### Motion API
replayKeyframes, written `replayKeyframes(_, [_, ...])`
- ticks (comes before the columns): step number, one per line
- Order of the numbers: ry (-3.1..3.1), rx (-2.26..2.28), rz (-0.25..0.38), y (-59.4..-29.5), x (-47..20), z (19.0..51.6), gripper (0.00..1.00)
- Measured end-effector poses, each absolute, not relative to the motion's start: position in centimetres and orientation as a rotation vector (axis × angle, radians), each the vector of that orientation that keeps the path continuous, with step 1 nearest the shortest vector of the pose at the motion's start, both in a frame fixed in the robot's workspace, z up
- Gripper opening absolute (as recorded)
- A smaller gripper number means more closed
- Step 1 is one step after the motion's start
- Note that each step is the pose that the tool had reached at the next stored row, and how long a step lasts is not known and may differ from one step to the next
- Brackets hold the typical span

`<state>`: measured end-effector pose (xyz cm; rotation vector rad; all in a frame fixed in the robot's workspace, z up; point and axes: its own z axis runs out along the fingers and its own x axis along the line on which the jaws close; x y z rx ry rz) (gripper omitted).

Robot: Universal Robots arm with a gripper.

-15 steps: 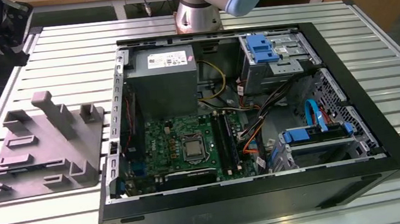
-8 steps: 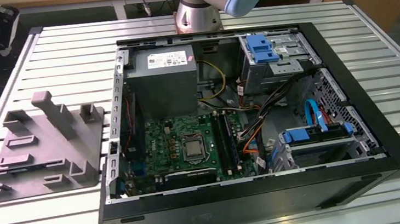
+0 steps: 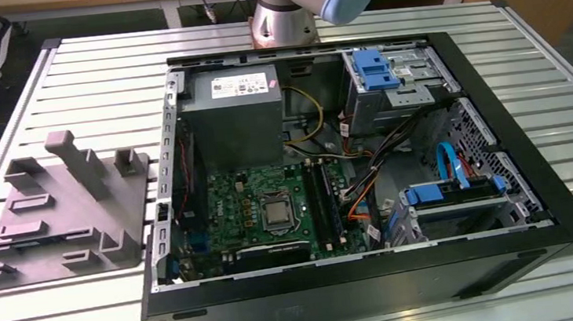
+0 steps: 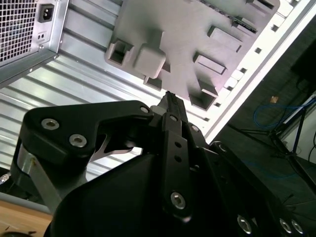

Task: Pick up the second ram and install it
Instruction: 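Reach for the second ram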

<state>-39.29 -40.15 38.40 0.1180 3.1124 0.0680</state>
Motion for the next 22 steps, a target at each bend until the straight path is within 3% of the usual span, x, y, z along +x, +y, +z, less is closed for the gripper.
replayKeyframes(22, [3.112, 0.118, 0.068, -44.3, -40.5, 36.3, 0.1])
